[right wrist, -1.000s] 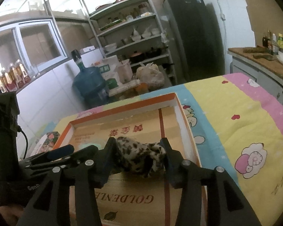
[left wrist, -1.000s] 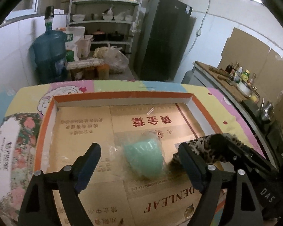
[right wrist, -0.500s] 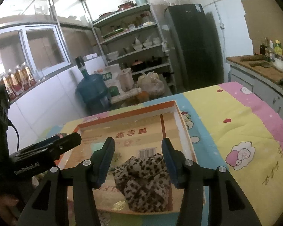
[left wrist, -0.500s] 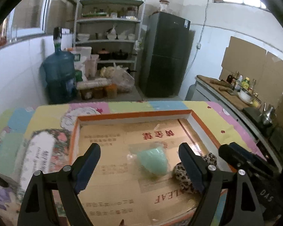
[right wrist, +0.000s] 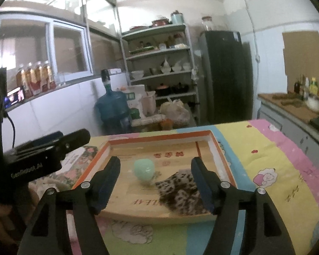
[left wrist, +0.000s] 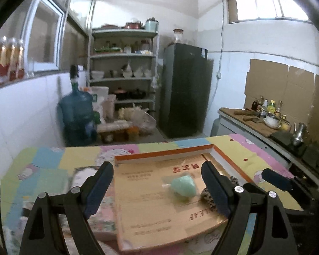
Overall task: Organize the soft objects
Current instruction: 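Withdraw both grippers from the box back toward the soft toys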
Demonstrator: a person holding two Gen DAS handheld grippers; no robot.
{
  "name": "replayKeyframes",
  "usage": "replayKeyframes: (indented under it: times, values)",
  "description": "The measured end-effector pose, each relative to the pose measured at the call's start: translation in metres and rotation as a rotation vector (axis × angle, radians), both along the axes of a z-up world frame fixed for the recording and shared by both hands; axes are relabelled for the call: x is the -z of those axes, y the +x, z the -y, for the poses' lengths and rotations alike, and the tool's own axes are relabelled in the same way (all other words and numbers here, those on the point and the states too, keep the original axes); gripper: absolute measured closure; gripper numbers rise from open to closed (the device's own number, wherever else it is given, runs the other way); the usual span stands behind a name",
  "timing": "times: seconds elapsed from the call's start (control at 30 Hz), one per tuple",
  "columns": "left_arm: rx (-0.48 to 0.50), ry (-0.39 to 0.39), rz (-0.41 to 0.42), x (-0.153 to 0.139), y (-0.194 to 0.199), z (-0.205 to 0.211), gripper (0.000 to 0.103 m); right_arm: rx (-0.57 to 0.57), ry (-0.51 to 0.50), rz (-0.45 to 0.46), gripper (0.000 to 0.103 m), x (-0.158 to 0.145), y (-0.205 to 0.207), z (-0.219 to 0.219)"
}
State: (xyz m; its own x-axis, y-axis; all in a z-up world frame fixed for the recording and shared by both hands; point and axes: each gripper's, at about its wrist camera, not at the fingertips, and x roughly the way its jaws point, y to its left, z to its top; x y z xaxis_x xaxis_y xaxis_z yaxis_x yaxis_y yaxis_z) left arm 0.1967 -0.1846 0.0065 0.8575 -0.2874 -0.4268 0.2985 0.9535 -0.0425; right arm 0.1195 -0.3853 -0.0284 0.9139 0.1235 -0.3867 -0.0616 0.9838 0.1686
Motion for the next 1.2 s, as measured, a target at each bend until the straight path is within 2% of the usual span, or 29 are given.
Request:
replayKeyframes:
  times: [0.17,0.37,0.5,0.67,0.8,1.07,1.2]
  values:
    - [-0.041,0.028,0.047,-0.004,-0.025,-0.020,0.018,-0.047,0.001,0.044,0.032,-0.008,-0.025,-0.031]
    - [-0.090,0.009,0.070,-0.007,-0.047,-0.055,0.018,-0.092,-0.030,0.089,0.032,-0.019,-0.046,-0.062]
    - [-0.124,0.000,0.095,-0.008,-0.064,-0.078,0.018,-0.121,-0.051,0.088,0.031,-0.021,-0.054,-0.079]
    - [-0.178,0.021,0.132,-0.008,-0.082,-0.105,0.018,-0.148,-0.026,0.075,0.031,-0.018,-0.060,-0.095]
    - [-0.204,0.026,0.135,-0.008,-0.099,-0.126,0.018,-0.183,-0.010,0.075,0.026,-0.016,-0.067,-0.113]
    - [-0.310,-0.043,0.142,-0.002,-0.136,-0.201,0.018,-0.237,-0.005,0.087,0.025,-0.011,-0.086,-0.149]
    - [-0.353,-0.052,0.131,0.008,-0.149,-0.231,0.018,-0.266,0.003,0.075,0.025,-0.005,-0.089,-0.160]
